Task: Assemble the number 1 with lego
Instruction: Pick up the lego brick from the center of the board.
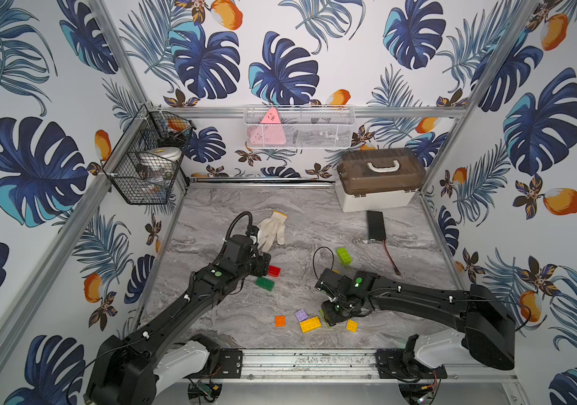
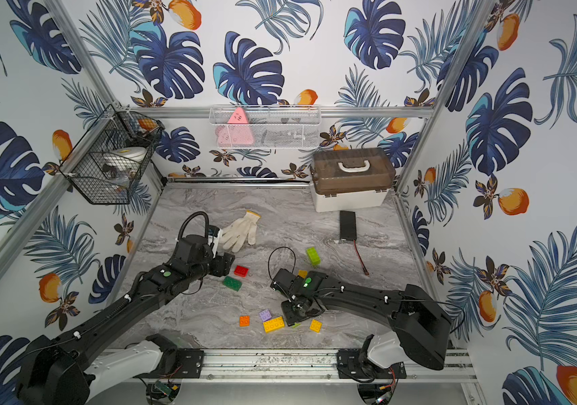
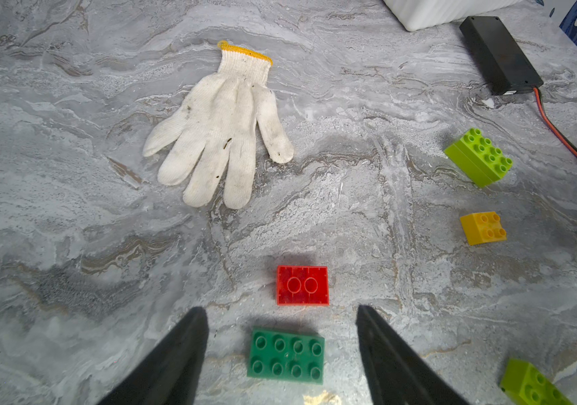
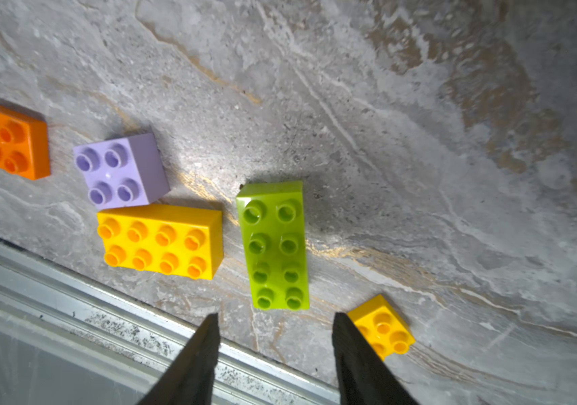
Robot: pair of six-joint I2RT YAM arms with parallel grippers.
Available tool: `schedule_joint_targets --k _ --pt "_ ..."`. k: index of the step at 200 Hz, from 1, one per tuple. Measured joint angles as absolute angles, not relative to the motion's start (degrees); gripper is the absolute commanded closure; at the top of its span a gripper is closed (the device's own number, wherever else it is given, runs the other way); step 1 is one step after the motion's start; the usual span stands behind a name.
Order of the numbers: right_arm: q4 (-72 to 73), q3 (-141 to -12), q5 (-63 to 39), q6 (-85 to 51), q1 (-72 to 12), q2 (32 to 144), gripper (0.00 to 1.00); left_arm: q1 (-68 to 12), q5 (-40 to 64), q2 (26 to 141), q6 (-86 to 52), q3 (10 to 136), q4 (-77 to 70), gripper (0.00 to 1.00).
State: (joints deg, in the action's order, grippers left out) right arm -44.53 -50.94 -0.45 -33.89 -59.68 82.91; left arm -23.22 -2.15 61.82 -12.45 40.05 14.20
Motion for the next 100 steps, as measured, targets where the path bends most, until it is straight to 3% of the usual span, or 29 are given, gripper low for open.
schedule_joint_targets --k 67,100 --pt "-42.7 -51.3 -0.4 -35.1 -59.9 87.2 0.45 -23.3 -2.8 61.9 -12.4 40.1 14.2 0.27" --pt "-41.3 -51.1 -0.7 -35.1 -59.9 89.5 0.49 -23.3 -3.0 62.3 -12.4 40.1 14.2 0.27"
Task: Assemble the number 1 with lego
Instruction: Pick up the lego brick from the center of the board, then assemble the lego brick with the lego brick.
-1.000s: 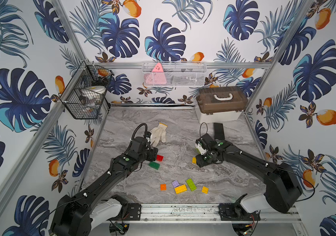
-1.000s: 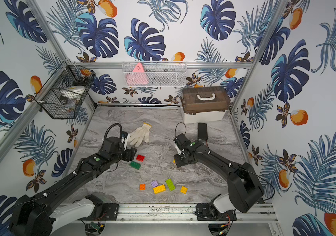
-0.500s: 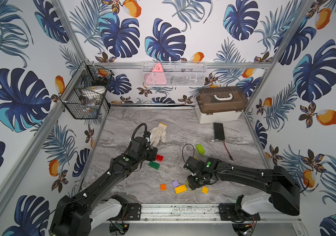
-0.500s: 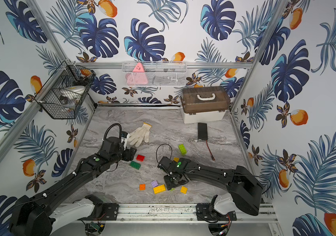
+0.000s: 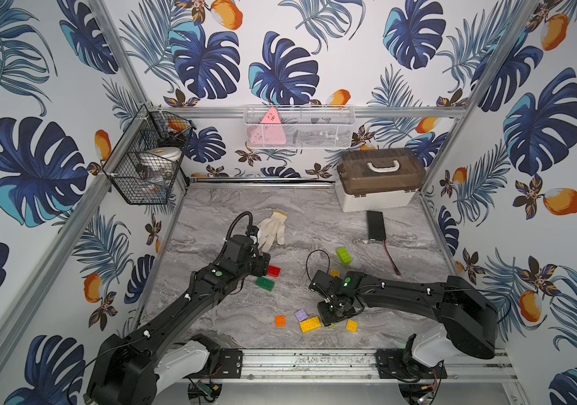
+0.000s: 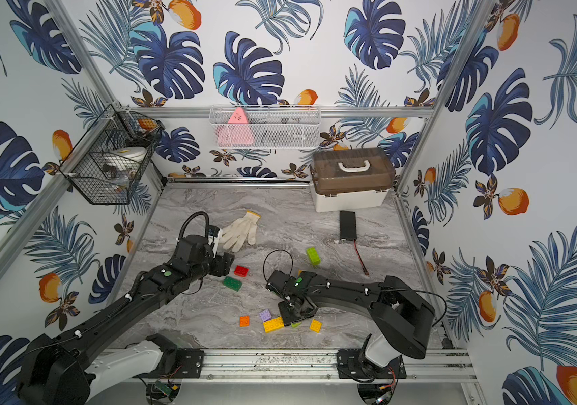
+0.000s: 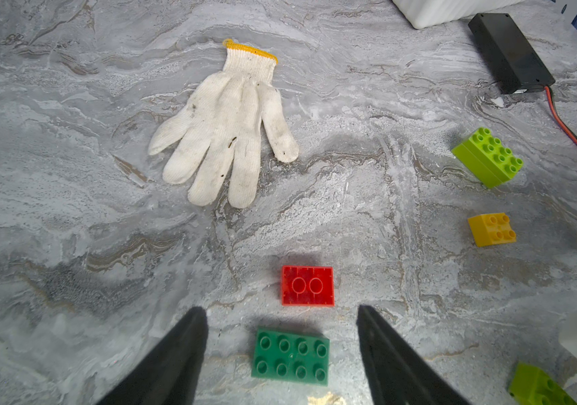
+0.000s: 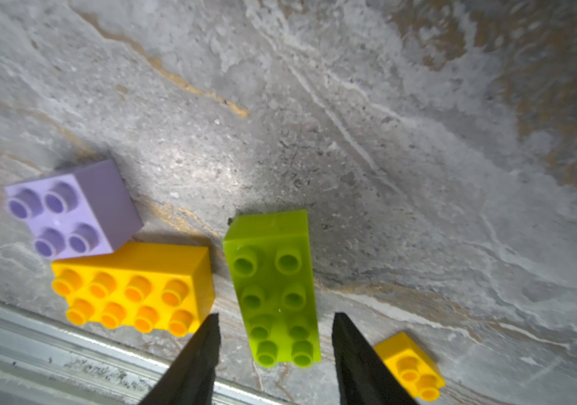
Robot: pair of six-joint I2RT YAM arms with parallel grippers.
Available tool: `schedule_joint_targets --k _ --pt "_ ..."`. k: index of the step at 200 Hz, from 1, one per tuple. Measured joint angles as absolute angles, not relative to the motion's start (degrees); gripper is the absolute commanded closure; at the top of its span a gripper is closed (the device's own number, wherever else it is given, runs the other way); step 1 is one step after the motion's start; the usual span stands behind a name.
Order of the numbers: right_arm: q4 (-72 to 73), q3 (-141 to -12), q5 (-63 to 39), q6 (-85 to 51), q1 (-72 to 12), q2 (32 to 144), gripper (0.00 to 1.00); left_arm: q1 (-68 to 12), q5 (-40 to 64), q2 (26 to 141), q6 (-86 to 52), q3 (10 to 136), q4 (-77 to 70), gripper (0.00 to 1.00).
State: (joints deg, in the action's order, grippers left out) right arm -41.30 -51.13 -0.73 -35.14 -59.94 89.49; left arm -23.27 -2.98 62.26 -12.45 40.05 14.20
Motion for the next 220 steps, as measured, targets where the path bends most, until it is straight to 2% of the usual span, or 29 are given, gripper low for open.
schedule_joint_targets --k 39,53,82,118,159,220 --pt "-41.2 -52.3 -0.4 -34.9 -59.9 92.8 0.71 -23.3 -3.2 62.3 -12.4 40.1 14.2 0.27" --pt "-41.9 -53.2 0.4 -33.8 -59.9 92.5 0.77 -23.3 -3.4 62.2 -12.4 40.1 14.2 0.27" --pt "-45.8 -57.8 2.3 -31.4 -56.2 88.0 0.77 -23.3 -3.4 62.1 -12.4 40.1 14.2 0.27" --pt "-49.8 -64.6 5.5 -21.5 -41.5 84.7 0.77 -23.3 -3.4 62.0 -12.4 40.1 14.3 0.27" --pt "-51.0 -73.0 6.1 -9.4 -28.8 91.9 0.77 -23.3 -3.2 62.2 -12.4 40.1 14.3 0.27" --pt "-50.4 -79.8 2.0 2.1 -23.3 103.2 0.77 -23.3 -2.8 62.9 -12.4 40.2 14.6 0.27"
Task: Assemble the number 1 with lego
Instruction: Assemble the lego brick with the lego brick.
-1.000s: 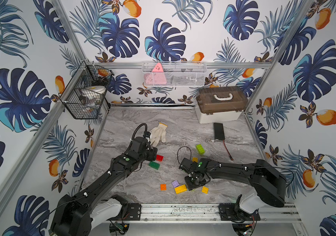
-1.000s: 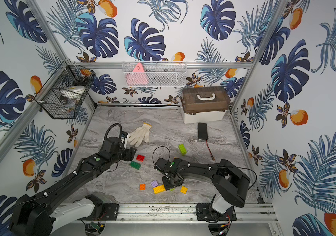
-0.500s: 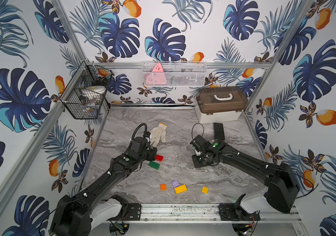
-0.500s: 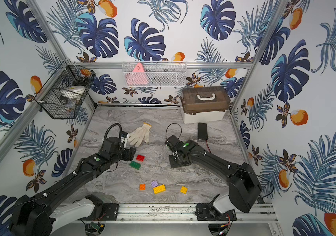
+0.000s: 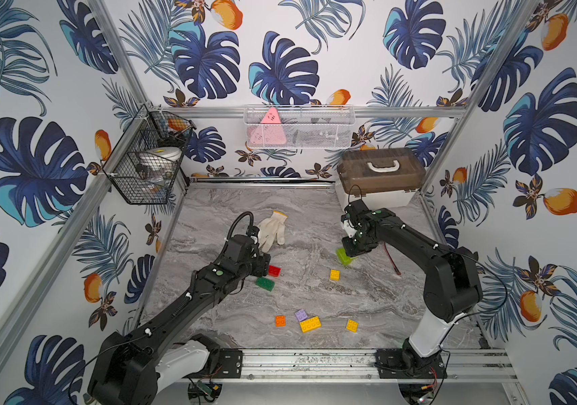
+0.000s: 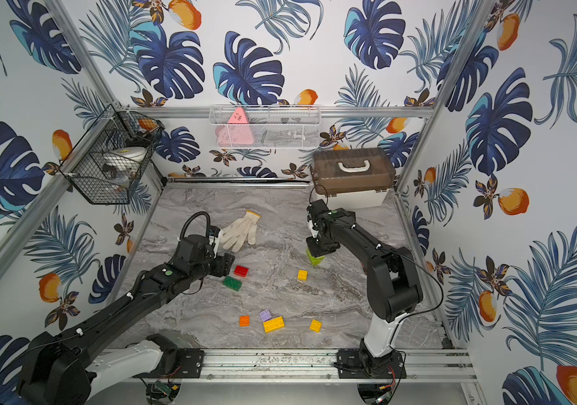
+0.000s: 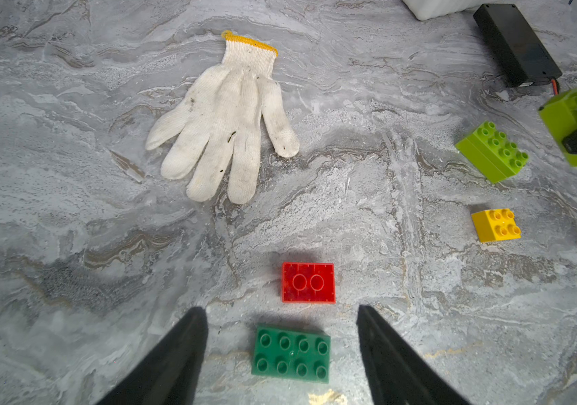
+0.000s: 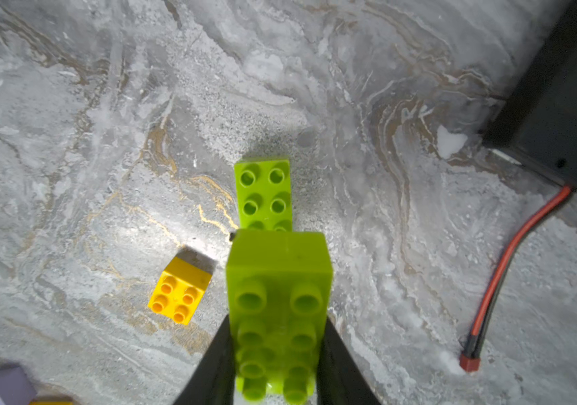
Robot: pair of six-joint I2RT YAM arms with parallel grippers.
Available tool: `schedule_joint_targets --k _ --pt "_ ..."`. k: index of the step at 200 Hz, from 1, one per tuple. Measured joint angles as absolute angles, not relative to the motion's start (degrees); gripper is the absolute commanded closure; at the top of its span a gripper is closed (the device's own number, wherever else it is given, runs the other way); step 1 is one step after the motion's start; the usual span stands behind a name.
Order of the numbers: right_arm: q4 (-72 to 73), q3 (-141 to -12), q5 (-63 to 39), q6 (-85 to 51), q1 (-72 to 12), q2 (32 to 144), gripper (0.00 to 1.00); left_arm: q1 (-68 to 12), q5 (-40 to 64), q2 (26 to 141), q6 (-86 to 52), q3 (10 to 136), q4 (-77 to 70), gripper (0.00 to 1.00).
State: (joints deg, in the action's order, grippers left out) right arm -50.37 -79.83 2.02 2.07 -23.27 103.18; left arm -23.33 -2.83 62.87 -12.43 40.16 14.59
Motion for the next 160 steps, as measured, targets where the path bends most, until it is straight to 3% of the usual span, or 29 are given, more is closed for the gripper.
schedule_joint_targets --k 160 --pt "-49.3 -85.3 -2.2 6.5 -22.1 113.0 0.79 -23.3 -2.8 63.5 -12.4 40.3 14.6 0.27"
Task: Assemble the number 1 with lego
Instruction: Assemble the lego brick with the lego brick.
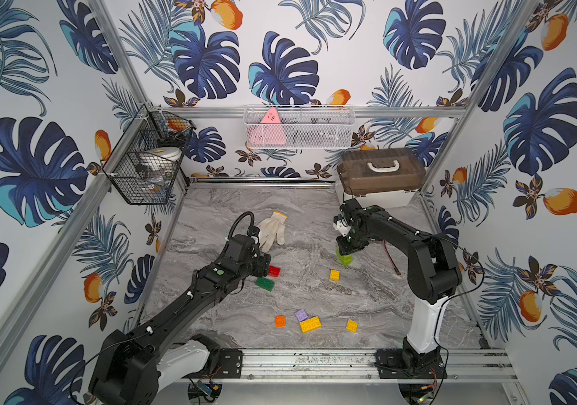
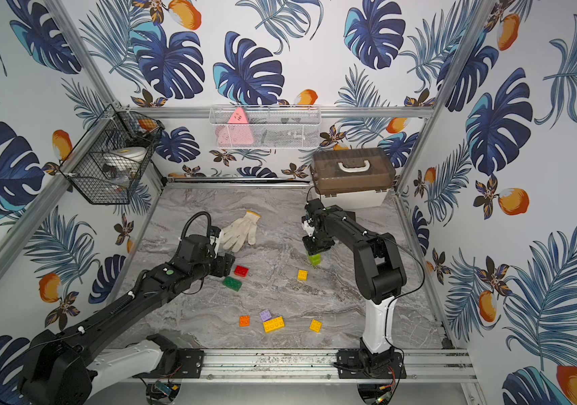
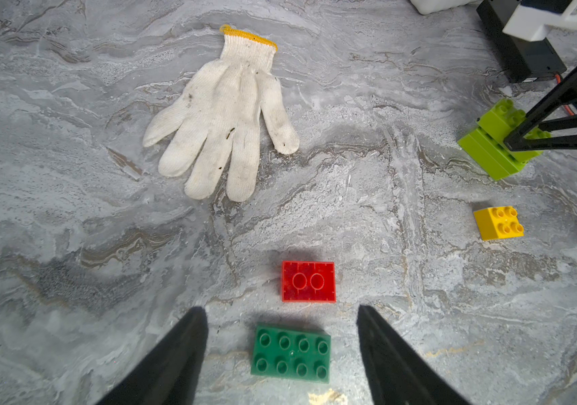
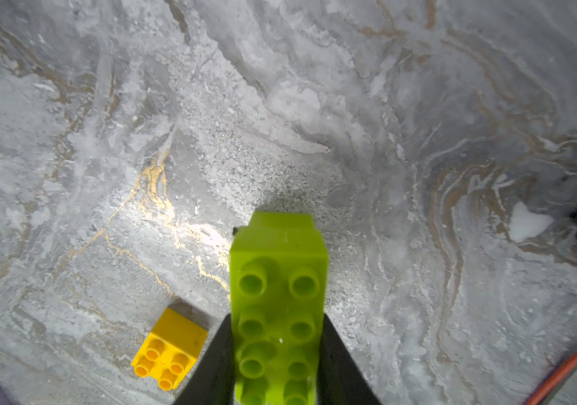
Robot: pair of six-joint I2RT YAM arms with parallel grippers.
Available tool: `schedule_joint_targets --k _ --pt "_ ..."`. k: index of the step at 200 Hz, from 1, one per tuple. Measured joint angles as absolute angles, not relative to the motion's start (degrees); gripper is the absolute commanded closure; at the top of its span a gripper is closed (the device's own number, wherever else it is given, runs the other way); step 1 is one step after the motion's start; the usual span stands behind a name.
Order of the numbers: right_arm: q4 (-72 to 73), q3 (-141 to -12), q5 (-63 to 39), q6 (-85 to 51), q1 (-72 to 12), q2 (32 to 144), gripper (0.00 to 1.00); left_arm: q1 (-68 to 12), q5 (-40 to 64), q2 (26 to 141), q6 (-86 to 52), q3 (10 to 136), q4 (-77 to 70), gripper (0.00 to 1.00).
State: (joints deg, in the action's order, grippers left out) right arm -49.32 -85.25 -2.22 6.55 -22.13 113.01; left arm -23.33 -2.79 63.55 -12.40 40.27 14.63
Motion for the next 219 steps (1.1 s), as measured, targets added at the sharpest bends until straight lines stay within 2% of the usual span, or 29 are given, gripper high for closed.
schedule_joint_targets --k 108,219 --pt "-50.6 -83.6 -2.0 5.5 -22.2 109.9 0.80 -23.5 -2.8 63.7 -12.4 40.3 14.8 0.26" --pt "-50.0 -83.4 -2.3 5.1 -22.2 112.0 0.81 -23.5 -2.8 63.7 -12.4 40.3 15.0 0.27"
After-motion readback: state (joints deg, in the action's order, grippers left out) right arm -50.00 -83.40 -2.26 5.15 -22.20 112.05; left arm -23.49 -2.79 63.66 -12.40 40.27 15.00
